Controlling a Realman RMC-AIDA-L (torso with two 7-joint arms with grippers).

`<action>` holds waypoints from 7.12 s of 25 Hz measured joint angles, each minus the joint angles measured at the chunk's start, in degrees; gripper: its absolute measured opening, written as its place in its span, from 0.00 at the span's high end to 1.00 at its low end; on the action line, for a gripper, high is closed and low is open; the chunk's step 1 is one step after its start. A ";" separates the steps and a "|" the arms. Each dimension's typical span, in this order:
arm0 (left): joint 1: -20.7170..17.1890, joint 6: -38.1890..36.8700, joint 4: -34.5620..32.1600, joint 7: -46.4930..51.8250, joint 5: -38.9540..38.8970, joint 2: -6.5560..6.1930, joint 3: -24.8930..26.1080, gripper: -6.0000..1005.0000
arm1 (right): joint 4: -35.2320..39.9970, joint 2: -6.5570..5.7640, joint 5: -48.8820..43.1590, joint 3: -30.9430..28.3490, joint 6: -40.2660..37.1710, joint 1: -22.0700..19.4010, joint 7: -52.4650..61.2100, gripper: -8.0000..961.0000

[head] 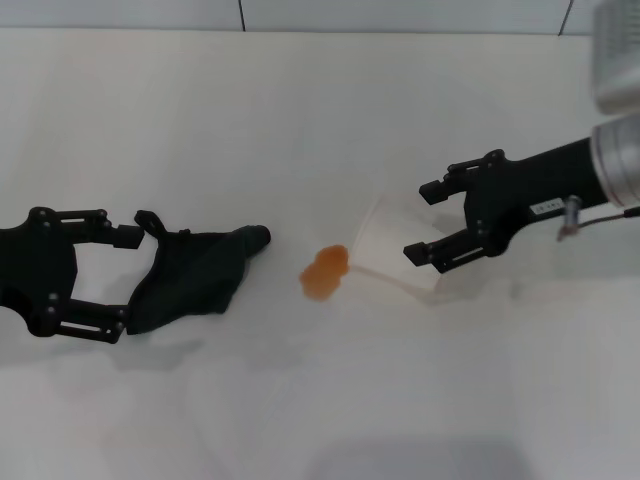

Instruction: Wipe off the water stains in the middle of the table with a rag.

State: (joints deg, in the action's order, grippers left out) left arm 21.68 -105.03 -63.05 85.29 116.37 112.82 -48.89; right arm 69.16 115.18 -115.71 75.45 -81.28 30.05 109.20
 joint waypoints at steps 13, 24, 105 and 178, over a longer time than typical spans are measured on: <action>0.07 0.24 0.19 -0.82 0.09 0.16 -0.59 0.12 | 1.32 0.07 -13.60 5.59 -0.36 9.84 21.94 0.14; 1.11 0.51 0.31 -0.90 0.17 0.14 -1.60 0.12 | -2.60 0.20 -18.10 7.03 -1.27 13.68 26.48 0.11; 0.84 0.38 0.03 -1.35 -0.54 2.36 -2.73 0.12 | -61.50 1.02 46.84 -15.06 1.88 0.44 -77.93 0.40; 0.87 -0.75 -1.03 -0.34 -0.53 3.45 -3.05 0.12 | -54.22 -0.32 44.71 -7.39 12.78 -8.94 -69.86 0.11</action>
State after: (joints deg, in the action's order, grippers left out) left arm 22.55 -105.78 -64.08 84.94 115.84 116.28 -51.94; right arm 14.94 114.86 -71.00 68.06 -68.50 21.10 39.34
